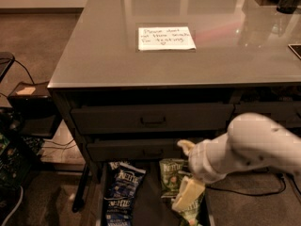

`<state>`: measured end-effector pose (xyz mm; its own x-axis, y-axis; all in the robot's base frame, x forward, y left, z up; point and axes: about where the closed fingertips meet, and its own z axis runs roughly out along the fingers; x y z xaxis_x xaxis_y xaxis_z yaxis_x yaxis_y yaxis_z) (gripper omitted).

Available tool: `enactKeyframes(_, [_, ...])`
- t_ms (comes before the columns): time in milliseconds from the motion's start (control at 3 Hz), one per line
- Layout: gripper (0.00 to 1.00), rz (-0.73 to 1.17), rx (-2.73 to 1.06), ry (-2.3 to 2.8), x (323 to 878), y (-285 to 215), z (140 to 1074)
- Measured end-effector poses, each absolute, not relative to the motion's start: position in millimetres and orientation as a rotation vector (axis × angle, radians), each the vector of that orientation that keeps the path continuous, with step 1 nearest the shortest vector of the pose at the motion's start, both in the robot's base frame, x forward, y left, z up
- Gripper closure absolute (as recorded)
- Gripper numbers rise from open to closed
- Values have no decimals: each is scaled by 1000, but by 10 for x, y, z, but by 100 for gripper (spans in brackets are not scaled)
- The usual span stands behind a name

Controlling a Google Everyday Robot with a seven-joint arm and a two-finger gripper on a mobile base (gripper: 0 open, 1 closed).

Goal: Pick blue chip bag from bottom drawer and place on counter

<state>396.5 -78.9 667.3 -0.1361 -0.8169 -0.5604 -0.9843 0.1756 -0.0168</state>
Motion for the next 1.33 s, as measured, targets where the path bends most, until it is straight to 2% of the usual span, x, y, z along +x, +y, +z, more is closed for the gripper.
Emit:
enactKeyframes(667, [0, 673, -1680, 1941, 4142, -284, 5285])
enactKeyframes(1333, [0, 717, -1668, 1954, 4080, -249, 5143])
